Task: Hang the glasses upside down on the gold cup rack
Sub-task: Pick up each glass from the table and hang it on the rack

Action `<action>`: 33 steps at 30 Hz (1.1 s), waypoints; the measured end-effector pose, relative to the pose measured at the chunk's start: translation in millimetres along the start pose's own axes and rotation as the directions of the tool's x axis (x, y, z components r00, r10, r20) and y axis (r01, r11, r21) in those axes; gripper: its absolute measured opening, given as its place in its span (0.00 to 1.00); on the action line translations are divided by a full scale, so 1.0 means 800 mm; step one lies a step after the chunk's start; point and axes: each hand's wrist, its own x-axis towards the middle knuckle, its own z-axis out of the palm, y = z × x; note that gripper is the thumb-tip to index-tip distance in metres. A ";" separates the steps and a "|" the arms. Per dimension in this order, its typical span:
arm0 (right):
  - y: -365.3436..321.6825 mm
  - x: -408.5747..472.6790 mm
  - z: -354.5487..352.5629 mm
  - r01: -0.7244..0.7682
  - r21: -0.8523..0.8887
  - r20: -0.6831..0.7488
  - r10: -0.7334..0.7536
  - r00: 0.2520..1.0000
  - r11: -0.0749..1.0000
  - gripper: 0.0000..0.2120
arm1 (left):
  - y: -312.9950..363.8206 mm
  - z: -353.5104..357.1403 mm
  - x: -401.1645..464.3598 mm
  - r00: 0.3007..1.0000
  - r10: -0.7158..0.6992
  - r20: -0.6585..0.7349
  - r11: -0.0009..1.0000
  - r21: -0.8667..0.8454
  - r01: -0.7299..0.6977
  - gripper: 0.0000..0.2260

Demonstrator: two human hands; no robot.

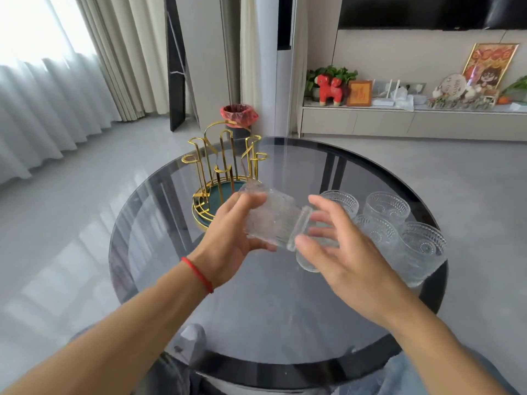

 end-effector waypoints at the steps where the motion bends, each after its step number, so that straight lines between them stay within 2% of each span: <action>1: -0.008 0.016 0.008 -0.039 0.007 0.003 0.039 0.999 0.999 0.32 | 0.003 -0.005 0.006 0.999 -0.034 0.035 0.995 -0.098 0.037 0.25; 4: -0.021 0.058 0.031 -0.064 -0.084 -0.018 0.063 0.998 0.994 0.30 | -0.007 -0.020 0.010 0.986 -0.046 0.161 0.946 -0.309 0.095 0.19; 6: -0.022 0.079 0.036 -0.079 -0.080 -0.040 0.076 0.996 0.994 0.28 | -0.016 -0.027 0.016 0.984 -0.055 0.171 0.950 -0.295 0.104 0.19; 8: -0.022 0.098 0.031 -0.105 -0.041 -0.062 0.103 0.993 0.994 0.27 | -0.016 -0.034 0.028 0.998 -0.068 -0.003 0.993 -0.092 0.068 0.17; 9: -0.023 0.107 0.025 -0.100 -0.045 -0.087 0.096 0.992 0.994 0.26 | -0.014 -0.041 0.036 0.993 -0.008 -0.119 0.996 0.089 0.018 0.14; 10: -0.025 0.115 0.017 -0.080 -0.069 -0.123 0.071 0.990 0.994 0.26 | -0.012 -0.051 0.043 0.971 0.122 -0.206 0.948 0.315 -0.052 0.10; 11: -0.027 0.124 0.008 -0.057 -0.105 -0.168 0.039 0.985 0.993 0.25 | -0.012 -0.063 0.050 0.926 0.297 -0.232 0.817 0.564 -0.120 0.06; 12: -0.029 0.132 0.000 -0.044 -0.141 -0.219 0.012 0.976 0.989 0.24 | -0.013 -0.077 0.055 0.880 0.435 -0.188 0.628 0.765 -0.147 0.02; 13: -0.032 0.140 -0.008 -0.045 -0.166 -0.273 -0.003 0.962 0.985 0.23 | -0.015 -0.090 0.060 0.860 0.496 -0.121 0.443 0.887 -0.131 0.01; 14: -0.035 0.150 -0.016 -0.055 -0.168 -0.322 -0.002 0.947 0.984 0.22 | -0.018 -0.102 0.064 0.865 0.498 -0.065 0.304 0.947 -0.104 0.02; 15: -0.038 0.160 -0.023 -0.067 -0.142 -0.359 0.012 0.933 0.988 0.22 | -0.022 -0.111 0.067 0.881 0.471 -0.030 0.209 0.975 -0.079 0.03; 18: -0.048 0.206 -0.038 -0.087 -0.002 -0.434 0.078 0.897 0.996 0.23 | -0.035 -0.124 0.079 0.938 0.338 0.069 0.017 0.997 -0.080 0.12; 21: -0.066 0.266 -0.038 -0.045 0.097 -0.480 0.086 0.873 0.994 0.23 | -0.041 -0.127 0.088 0.968 0.230 0.096 -0.022 0.995 -0.093 0.20; 24: -0.084 0.325 -0.027 -0.003 0.098 -0.432 0.045 0.901 0.995 0.28 | -0.043 -0.130 0.091 0.977 0.207 0.047 -0.036 0.999 -0.041 0.20; 29: -0.101 0.397 0.015 -0.035 -0.028 -0.304 0.025 0.953 0.999 0.37 | -0.047 -0.125 0.092 0.972 0.234 0.026 -0.101 0.995 -0.003 0.19; 33: -0.096 0.427 0.047 -0.041 -0.176 -0.107 0.022 0.994 0.983 0.36 | -0.049 -0.121 0.091 0.974 0.227 0.010 -0.121 0.993 0.018 0.19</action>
